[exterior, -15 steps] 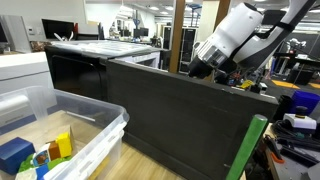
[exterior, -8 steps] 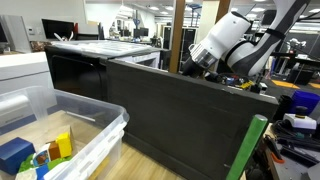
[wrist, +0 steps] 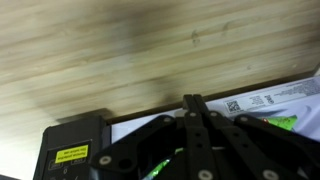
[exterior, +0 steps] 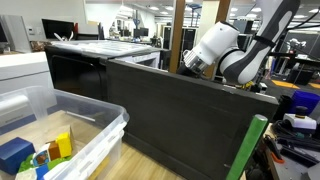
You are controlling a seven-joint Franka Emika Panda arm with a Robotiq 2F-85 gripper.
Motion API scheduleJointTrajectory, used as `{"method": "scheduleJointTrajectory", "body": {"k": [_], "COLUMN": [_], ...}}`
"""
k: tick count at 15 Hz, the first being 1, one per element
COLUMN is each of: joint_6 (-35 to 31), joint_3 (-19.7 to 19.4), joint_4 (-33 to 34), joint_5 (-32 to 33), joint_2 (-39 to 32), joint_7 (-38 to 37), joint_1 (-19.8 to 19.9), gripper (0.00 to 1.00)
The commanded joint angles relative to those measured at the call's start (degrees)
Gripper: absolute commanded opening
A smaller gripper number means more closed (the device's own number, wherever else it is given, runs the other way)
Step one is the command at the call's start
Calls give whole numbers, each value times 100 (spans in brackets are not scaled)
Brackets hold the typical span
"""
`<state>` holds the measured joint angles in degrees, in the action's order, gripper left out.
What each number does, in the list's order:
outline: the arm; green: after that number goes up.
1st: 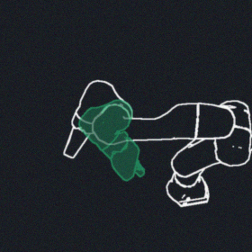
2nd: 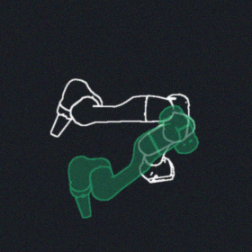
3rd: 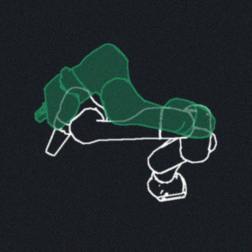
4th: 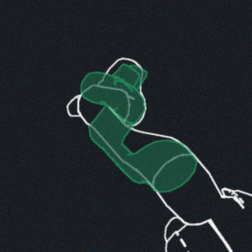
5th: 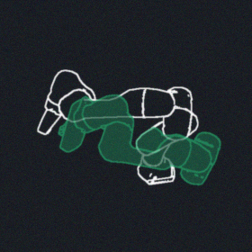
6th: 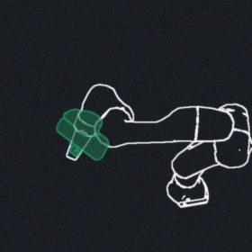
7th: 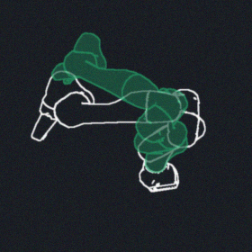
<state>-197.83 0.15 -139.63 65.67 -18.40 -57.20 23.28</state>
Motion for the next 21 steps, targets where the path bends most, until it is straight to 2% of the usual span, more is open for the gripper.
{"method": "scheduleJointTrajectory", "body": {"k": [1, 9, 12, 21], "joint_6": [0, 0, 0, 0], "joint_3": [334, 955, 1097, 1045], "joint_4": [24, 432, 903, 1875], "joint_5": [-605, -1685, -2265, -3460], "joint_2": [-278, -710, -1043, -1753], "joint_7": [580, 1374, 1768, 2468], "joint_1": [177, 181, 35, -561], "gripper": [3, 2, 2, 2]}}
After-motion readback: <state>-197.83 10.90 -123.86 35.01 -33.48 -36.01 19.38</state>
